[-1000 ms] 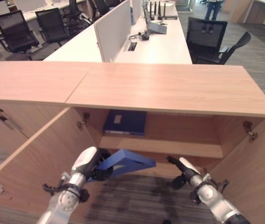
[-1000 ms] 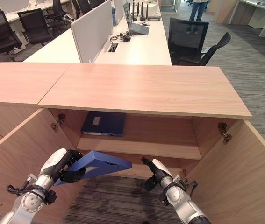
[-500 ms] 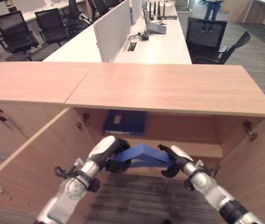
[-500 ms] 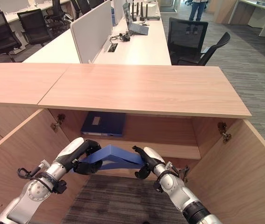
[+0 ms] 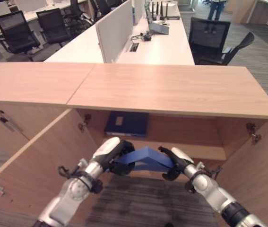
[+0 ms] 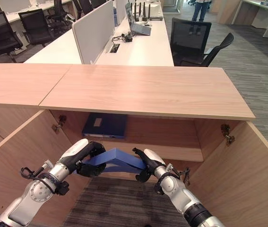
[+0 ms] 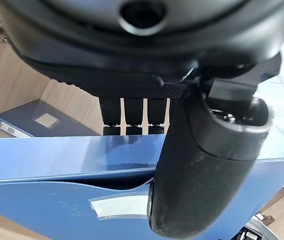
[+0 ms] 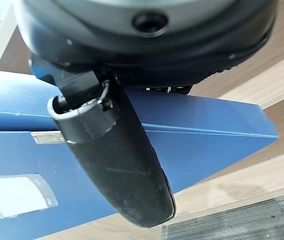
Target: Put the empty folder in the office cabinet
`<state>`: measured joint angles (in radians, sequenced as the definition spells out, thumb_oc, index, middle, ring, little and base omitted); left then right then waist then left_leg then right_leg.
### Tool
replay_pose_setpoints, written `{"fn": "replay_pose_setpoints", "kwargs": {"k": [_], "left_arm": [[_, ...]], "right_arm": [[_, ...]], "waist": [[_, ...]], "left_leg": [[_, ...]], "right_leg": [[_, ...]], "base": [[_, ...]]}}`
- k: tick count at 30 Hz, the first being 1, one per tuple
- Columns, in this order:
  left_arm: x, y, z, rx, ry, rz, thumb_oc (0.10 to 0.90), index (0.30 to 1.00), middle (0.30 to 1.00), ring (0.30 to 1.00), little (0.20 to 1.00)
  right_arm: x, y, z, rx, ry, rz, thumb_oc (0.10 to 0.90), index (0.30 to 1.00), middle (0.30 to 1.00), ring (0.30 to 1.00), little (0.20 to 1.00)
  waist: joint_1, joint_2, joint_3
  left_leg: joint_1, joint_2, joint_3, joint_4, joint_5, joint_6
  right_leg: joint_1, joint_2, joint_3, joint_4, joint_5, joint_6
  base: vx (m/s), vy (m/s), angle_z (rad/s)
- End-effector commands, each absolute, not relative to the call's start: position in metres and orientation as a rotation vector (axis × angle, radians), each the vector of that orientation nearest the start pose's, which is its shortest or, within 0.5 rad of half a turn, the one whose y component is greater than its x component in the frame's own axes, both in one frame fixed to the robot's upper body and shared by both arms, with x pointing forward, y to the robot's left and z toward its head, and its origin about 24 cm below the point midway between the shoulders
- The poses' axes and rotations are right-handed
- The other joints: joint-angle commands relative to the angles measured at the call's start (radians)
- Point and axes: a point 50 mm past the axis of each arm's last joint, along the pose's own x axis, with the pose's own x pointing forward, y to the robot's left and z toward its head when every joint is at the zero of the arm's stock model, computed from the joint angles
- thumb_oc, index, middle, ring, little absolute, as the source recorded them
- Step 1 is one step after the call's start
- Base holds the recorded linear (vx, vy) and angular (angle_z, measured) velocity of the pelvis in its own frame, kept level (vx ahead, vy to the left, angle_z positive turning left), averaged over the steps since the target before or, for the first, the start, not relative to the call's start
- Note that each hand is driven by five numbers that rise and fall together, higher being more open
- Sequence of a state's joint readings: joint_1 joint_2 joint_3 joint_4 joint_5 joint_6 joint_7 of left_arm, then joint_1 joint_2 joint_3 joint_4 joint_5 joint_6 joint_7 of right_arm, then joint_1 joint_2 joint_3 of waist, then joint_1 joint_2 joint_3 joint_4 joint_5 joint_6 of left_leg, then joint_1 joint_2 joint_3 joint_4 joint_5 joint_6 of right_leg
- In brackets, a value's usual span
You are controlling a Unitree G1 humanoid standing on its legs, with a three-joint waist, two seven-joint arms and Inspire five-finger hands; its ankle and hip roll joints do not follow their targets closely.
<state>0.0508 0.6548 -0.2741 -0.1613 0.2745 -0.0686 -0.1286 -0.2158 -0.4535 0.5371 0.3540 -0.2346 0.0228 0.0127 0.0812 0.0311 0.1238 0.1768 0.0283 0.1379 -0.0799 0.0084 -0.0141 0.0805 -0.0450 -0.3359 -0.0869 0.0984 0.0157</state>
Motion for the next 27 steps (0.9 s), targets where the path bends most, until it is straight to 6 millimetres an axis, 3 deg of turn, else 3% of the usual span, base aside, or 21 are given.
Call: {"fn": "replay_pose_setpoints", "kwargs": {"k": [1,4,6,7,9,10,16,17,18,22,23,24,25,27], "left_arm": [[0.247,0.14,0.141,0.659,-0.498,-0.506,0.4,0.3,0.3,0.3,0.3],[0.245,0.137,0.143,0.598,-0.504,-0.529,0.4,0.3,0.3,0.3,0.3],[0.245,0.134,0.144,0.537,-0.495,-0.545,0.4,0.3,0.3,0.3,0.3],[0.244,0.13,0.139,0.417,-0.445,-0.594,0.4,0.3,0.3,0.3,0.3],[0.242,0.13,0.131,0.303,-0.376,-0.635,0.4,0.3,0.3,0.3,0.3],[0.237,0.128,0.12,0.223,-0.31,-0.677,0.4,0.3,0.3,0.3,0.3],[0.234,0.127,0.107,0.142,-0.23,-0.699,0.4,0.3,0.3,0.3,0.3],[0.234,0.128,0.105,0.142,-0.218,-0.695,0.576,0.564,0.564,0.564,0.564],[0.234,0.132,0.103,0.144,-0.205,-0.67,0.8,0.9,0.9,0.9,0.9],[0.226,0.15,0.07,0.017,-0.049,-0.552,0.8,0.9,0.9,0.9,0.9],[0.221,0.156,0.053,-0.076,0.028,-0.494,0.8,0.9,0.9,0.9,0.9],[0.209,0.171,0.02,-0.245,0.165,-0.349,0.8,0.9,0.9,0.9,0.9],[0.203,0.179,0.008,-0.295,0.21,-0.288,0.8,0.9,0.9,0.9,0.9],[0.18,0.194,-0.037,-0.492,0.37,-0.089,0.8,0.9,0.9,0.9,0.9]], "right_arm": [[0.283,-0.089,0.027,-0.66,-0.021,0.609,0.4,0.3,0.3,0.3,0.3],[0.275,-0.087,0.015,-0.549,0.049,0.623,0.4,0.3,0.3,0.3,0.3],[0.267,-0.086,0.003,-0.374,0.131,0.591,0.4,0.3,0.3,0.3,0.3],[0.257,-0.082,-0.012,-0.121,0.23,0.545,0.4,0.3,0.3,0.3,0.3],[0.247,-0.077,-0.025,0.03,0.309,0.536,0.4,0.3,0.3,0.3,0.3],[0.23,-0.066,-0.041,0.198,0.414,0.557,0.4,0.3,0.3,0.3,0.3],[0.208,-0.062,-0.062,0.354,0.546,0.521,0.4,0.3,0.3,0.3,0.3],[0.205,-0.062,-0.065,0.378,0.571,0.509,0.4,0.3,0.3,0.3,0.3],[0.204,-0.065,-0.069,0.399,0.587,0.483,0.4,0.3,0.3,0.3,0.3],[0.196,-0.09,-0.084,0.432,0.651,0.353,0.4,0.3,0.3,0.3,0.3],[0.194,-0.103,-0.086,0.445,0.653,0.301,0.4,0.3,0.3,0.3,0.3],[0.193,-0.135,-0.086,0.445,0.628,0.181,0.4,0.3,0.3,0.3,0.3],[0.192,-0.148,-0.086,0.449,0.609,0.128,0.4,0.3,0.3,0.3,0.3],[0.189,-0.179,-0.082,0.449,0.56,0.005,0.4,0.3,0.3,0.3,0.3]], "waist": [[-0.01,-0.056,-0.066],[-0.012,-0.056,-0.067],[-0.017,-0.055,-0.066],[-0.026,-0.05,-0.062],[-0.028,-0.049,-0.061],[-0.029,-0.05,-0.057],[-0.034,-0.051,-0.056],[-0.033,-0.05,-0.055],[-0.033,-0.051,-0.054],[-0.029,-0.052,-0.044],[-0.031,-0.05,-0.042],[-0.032,-0.05,-0.029],[-0.032,-0.052,-0.026],[-0.033,-0.05,-0.016]], "left_leg": [[-0.006,0.005,-0.027,-0.007,-0.04,-0.037],[-0.006,0.004,-0.028,-0.007,-0.041,-0.037],[-0.005,0.004,-0.027,-0.007,-0.041,-0.036],[-0.006,0.004,-0.024,-0.007,-0.041,-0.036],[-0.006,0.003,-0.022,-0.007,-0.042,-0.036],[-0.005,0.003,-0.019,-0.007,-0.043,-0.038],[-0.004,0.005,-0.017,-0.007,-0.042,-0.044],[-0.004,0.005,-0.016,-0.007,-0.042,-0.044],[-0.005,0.006,-0.017,-0.007,-0.042,-0.045],[-0.011,0.006,-0.022,-0.007,-0.038,-0.048],[-0.013,0.006,-0.024,-0.007,-0.036,-0.048],[-0.015,0.01,-0.03,-0.007,-0.035,-0.05],[-0.023,0.009,-0.033,-0.007,-0.029,-0.048],[-0.03,0.014,-0.043,-0.007,-0.026,-0.05]], "right_leg": [[0.056,-0.069,0.027,0.0,-0.044,0.093],[0.057,-0.07,0.024,0.0,-0.044,0.093],[0.057,-0.07,0.024,0.0,-0.042,0.093],[0.057,-0.071,0.025,0.0,-0.038,0.093],[0.057,-0.071,0.028,0.0,-0.036,0.093],[0.056,-0.07,0.029,0.0,-0.034,0.093],[0.054,-0.068,0.032,0.0,-0.035,0.093],[0.054,-0.067,0.031,0.0,-0.036,0.094],[0.054,-0.067,0.03,0.0,-0.036,0.094],[0.053,-0.067,0.023,0.0,-0.036,0.094],[0.052,-0.066,0.02,0.0,-0.036,0.093],[0.055,-0.064,0.013,0.0,-0.039,0.092],[0.048,-0.064,0.01,0.0,-0.036,0.092],[0.049,-0.062,0.001,0.0,-0.04,0.091]], "base": [[0.0,0.0,0.0],[0.0,0.0,0.0],[0.0,0.0,0.0],[0.0,0.0,0.0],[-0.01,0.001,-0.03],[-0.01,0.0,-0.1],[0.0,0.0,-0.02],[0.0,0.0,0.0],[0.0,0.0,0.0],[0.0,0.0,0.0],[0.01,-0.048,0.0],[0.01,-0.05,0.04],[0.01,-0.063,0.11],[0.01,-0.071,0.22]]}}
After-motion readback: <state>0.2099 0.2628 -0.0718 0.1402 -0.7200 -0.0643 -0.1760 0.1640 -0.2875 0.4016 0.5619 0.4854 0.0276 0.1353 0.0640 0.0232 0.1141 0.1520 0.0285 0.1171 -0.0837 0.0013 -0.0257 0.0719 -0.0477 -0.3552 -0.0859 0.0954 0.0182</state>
